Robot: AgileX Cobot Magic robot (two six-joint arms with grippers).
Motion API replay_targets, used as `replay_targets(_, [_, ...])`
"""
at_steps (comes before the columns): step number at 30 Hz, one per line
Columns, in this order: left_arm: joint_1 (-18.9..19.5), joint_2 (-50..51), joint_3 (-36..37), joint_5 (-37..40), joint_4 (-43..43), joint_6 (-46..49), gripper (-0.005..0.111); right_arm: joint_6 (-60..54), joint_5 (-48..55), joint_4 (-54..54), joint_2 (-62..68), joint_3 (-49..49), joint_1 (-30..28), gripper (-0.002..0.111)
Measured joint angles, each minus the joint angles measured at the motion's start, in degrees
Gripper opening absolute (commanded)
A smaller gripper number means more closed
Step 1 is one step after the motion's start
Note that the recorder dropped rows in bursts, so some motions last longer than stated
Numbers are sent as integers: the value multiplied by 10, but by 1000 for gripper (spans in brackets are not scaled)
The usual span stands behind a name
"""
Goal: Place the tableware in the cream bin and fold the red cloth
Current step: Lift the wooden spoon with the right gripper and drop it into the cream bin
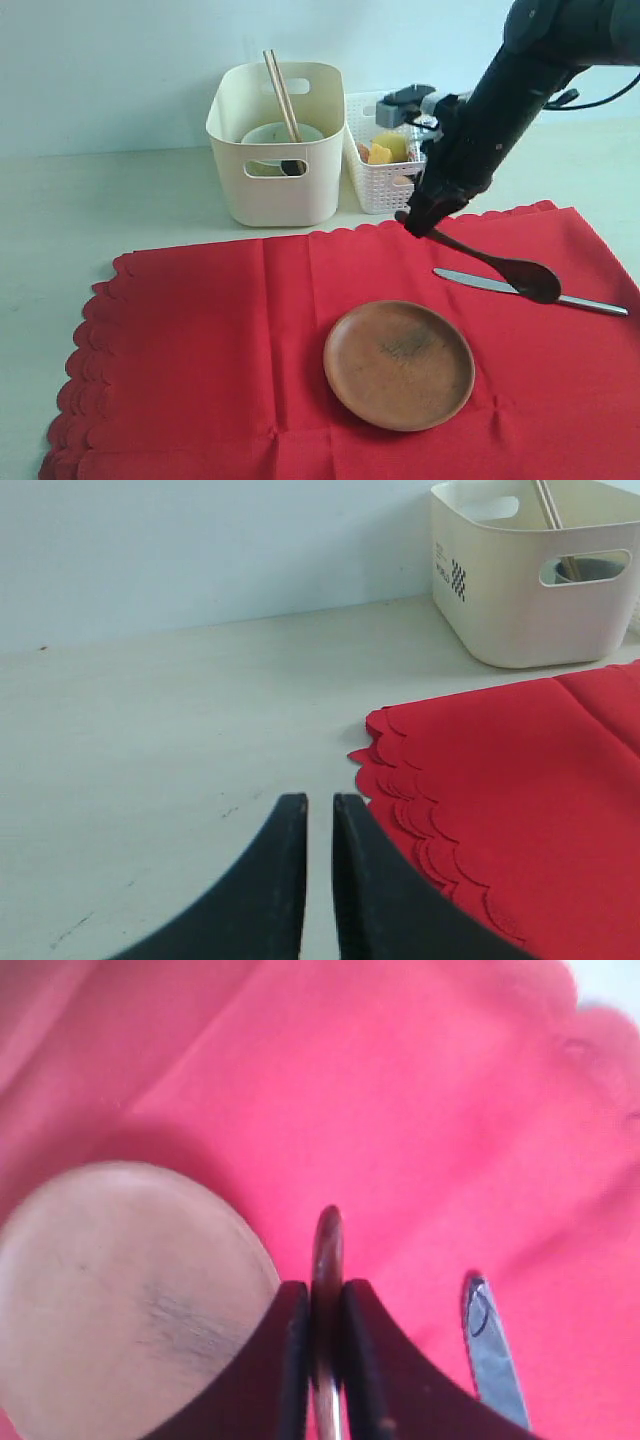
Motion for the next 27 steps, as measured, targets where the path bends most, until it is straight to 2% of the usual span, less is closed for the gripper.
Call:
replay_targets(7, [0,0,0,0,0,0,12,-38,-21,124,-35,-61,0,0])
replay_targets(14, [0,0,0,0,0,0,12,-129,-108,306,-29,-140,0,0])
replay_targets(22, [0,0,0,0,0,0,12,-289,-209,528,50,-240,0,0])
replay_targets(27, [0,0,0,0,0,0,12,-366,-186,677,129,-310,-7,0])
